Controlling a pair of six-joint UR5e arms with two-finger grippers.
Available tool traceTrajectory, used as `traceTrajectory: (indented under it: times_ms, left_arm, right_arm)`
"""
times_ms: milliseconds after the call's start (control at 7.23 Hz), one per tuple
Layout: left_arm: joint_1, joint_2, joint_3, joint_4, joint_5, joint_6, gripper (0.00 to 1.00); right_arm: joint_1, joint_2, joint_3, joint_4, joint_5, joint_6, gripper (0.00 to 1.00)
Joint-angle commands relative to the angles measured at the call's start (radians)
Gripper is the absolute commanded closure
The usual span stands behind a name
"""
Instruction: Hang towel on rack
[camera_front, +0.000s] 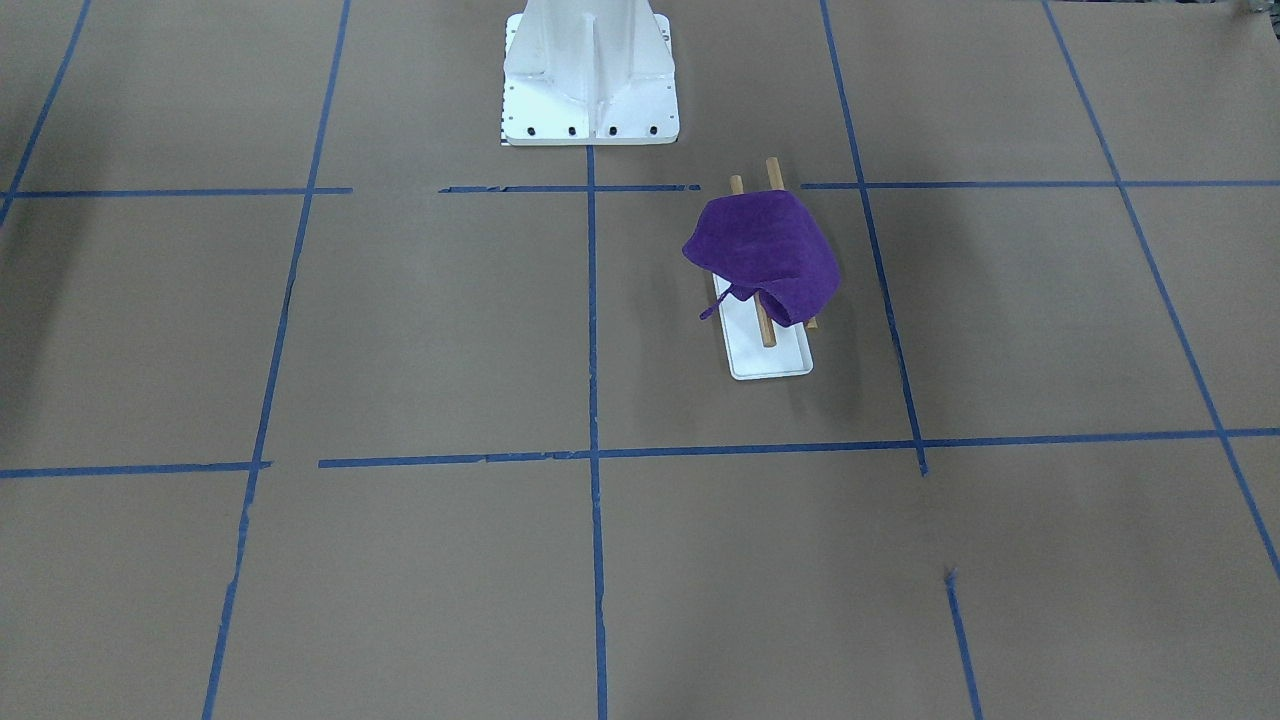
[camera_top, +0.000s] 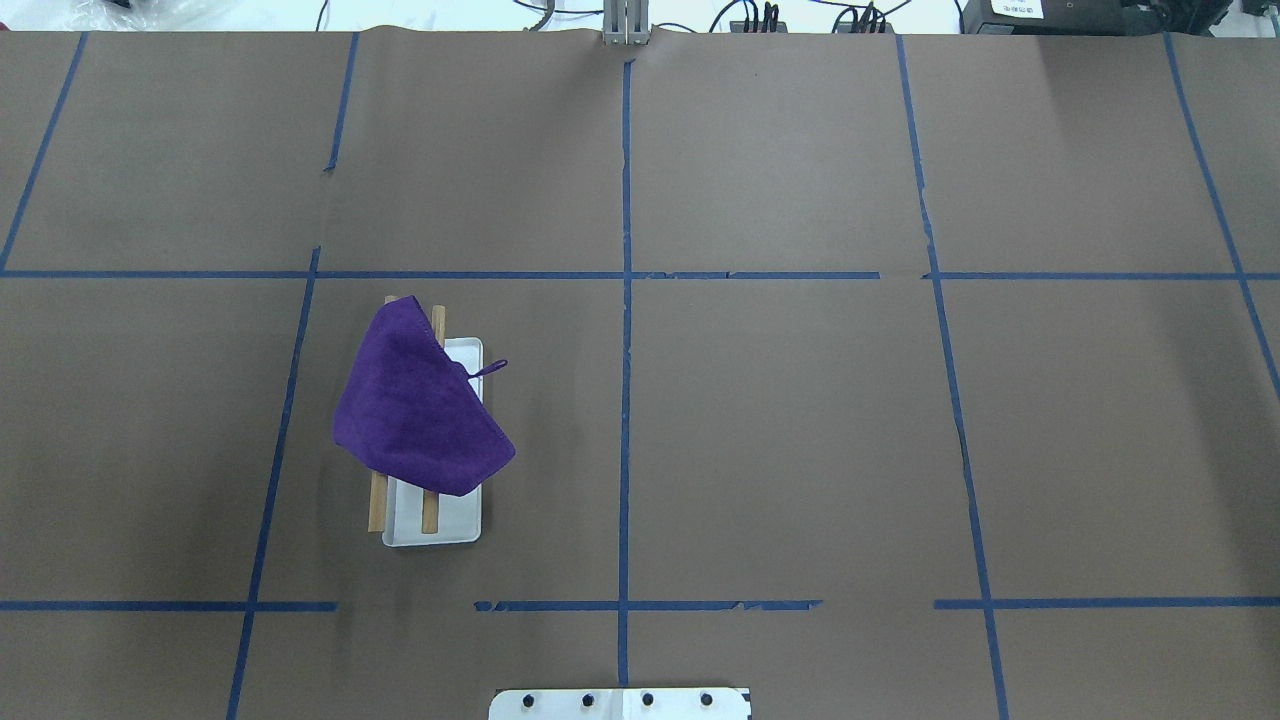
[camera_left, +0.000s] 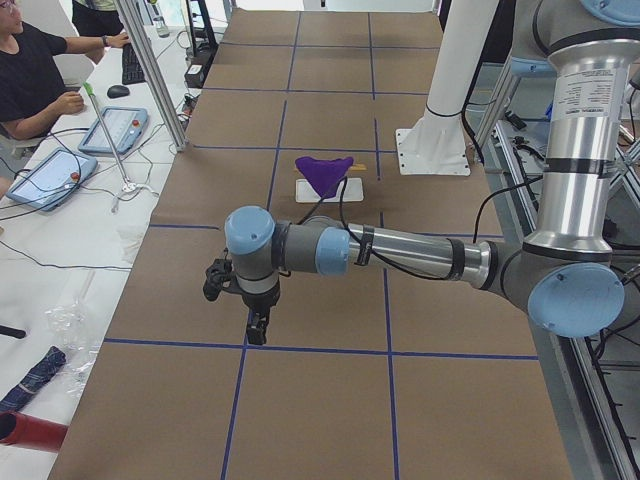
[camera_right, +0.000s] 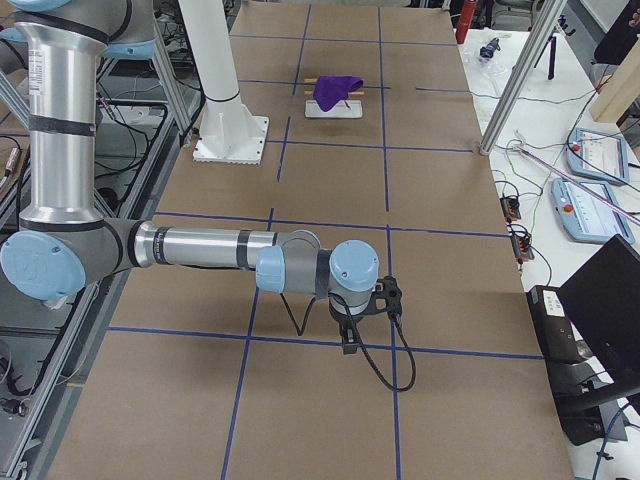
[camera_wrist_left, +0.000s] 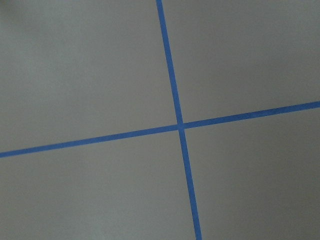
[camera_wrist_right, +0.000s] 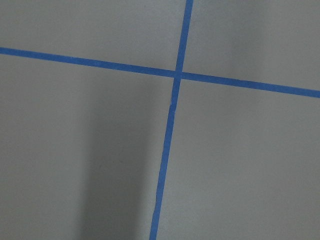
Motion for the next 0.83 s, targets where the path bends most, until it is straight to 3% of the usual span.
traceTrajectory:
  times_ms: [0,692]
  left_arm:
    - [-0.031,0.027,0.03,0.001,-0.039,0.024,0.0]
    - [-0.029,0.031,-0.006,0.007,-0.038,-0.062,0.0]
  right_arm:
    - [0.002,-0.001,-0.009,-0.002,0.005,0.001,0.0]
    - [0.031,0.0,-0.053,0.002,0.007,0.001,0.0]
